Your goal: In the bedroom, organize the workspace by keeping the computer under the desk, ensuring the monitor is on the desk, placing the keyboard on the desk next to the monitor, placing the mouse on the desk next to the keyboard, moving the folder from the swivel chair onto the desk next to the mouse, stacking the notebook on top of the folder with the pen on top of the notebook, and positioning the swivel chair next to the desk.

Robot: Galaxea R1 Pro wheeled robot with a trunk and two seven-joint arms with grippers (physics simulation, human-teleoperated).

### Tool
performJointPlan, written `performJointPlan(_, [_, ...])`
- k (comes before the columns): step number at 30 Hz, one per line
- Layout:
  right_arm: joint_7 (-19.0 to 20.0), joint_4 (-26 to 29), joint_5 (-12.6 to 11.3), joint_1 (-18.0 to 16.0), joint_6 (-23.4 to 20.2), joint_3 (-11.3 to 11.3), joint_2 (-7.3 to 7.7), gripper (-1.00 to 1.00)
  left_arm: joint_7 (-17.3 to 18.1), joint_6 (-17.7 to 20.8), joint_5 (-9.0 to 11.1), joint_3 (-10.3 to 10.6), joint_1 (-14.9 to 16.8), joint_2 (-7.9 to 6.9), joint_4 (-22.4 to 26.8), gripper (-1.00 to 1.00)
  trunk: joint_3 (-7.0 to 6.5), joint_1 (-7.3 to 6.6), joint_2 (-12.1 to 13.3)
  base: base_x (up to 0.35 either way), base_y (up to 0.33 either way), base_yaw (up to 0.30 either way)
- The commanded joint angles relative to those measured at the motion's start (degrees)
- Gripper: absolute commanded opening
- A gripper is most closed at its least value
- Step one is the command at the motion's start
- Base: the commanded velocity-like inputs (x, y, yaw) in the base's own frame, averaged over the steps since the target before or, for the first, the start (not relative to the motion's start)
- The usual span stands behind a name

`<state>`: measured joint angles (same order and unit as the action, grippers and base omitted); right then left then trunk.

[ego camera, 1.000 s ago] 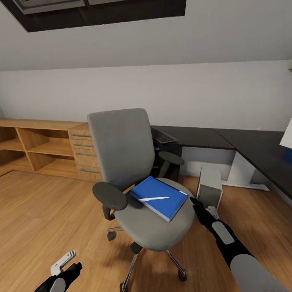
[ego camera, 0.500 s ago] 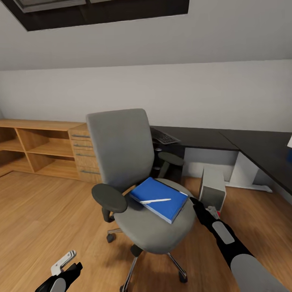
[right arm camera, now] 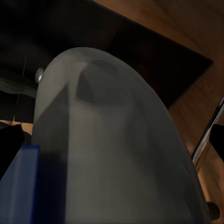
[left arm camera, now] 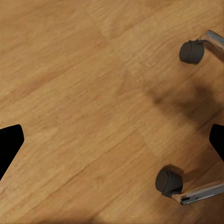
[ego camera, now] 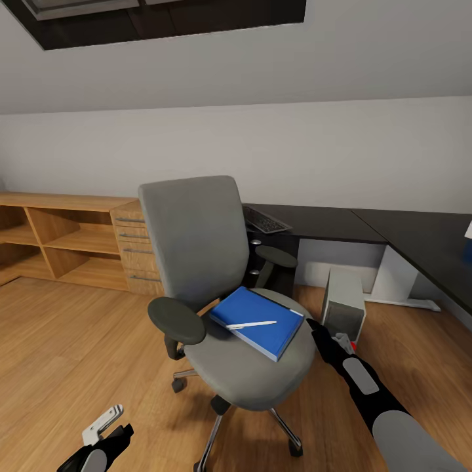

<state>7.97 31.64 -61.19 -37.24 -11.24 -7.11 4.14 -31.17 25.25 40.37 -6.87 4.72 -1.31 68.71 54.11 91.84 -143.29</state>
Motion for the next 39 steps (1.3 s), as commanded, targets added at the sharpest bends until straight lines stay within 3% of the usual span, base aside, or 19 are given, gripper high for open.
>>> performJointPlan(1, [0.2,0.0,-0.3,0.0,-0.4,-0.2,-0.04,1.00,-0.4,0.1,0.5,0.0,0.0,-0.01,0.1,1.00,0.06,-0.01,0.0,0.000,0.000,0.000])
performJointPlan(27, [0.3,0.6,-0.1,-0.1,-2.3,0.1,-0.26,1.00,-0.4,0.1,0.4,0.1,0.0,-0.01,0.0,1.00,0.06,-0.01,0.0,0.034,0.026,0.004])
performJointPlan(39, [0.1,0.7,0.2,0.0,-2.4,0.2,-0.27,1.00,-0.4,0.1,0.4,0.1,0.0,-0.01,0.0,1.00,0.06,-0.01,0.0,0.000,0.000,0.203])
